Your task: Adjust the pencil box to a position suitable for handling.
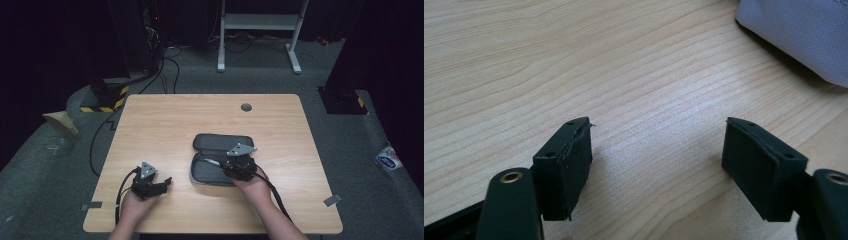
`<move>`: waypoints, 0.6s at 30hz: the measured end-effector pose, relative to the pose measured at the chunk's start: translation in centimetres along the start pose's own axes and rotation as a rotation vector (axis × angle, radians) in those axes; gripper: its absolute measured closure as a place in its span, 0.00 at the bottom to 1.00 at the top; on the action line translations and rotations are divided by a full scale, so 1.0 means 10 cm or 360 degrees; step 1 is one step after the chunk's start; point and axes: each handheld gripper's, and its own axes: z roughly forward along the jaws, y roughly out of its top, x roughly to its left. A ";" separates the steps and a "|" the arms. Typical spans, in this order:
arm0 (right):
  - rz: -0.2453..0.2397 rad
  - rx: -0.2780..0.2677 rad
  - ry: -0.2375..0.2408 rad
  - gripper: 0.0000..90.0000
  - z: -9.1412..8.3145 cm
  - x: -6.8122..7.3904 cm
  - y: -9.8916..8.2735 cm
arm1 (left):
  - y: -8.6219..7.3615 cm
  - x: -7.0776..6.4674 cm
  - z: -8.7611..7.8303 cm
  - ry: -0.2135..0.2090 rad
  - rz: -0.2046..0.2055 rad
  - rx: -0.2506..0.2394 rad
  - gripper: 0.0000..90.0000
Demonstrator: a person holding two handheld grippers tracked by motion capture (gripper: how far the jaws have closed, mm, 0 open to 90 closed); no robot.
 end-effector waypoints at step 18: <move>0.0041 -0.0099 -0.0047 0.48 -0.14 -0.04 -0.06 | 0.00 -0.01 0.00 0.0008 -0.0002 0.0000 0.31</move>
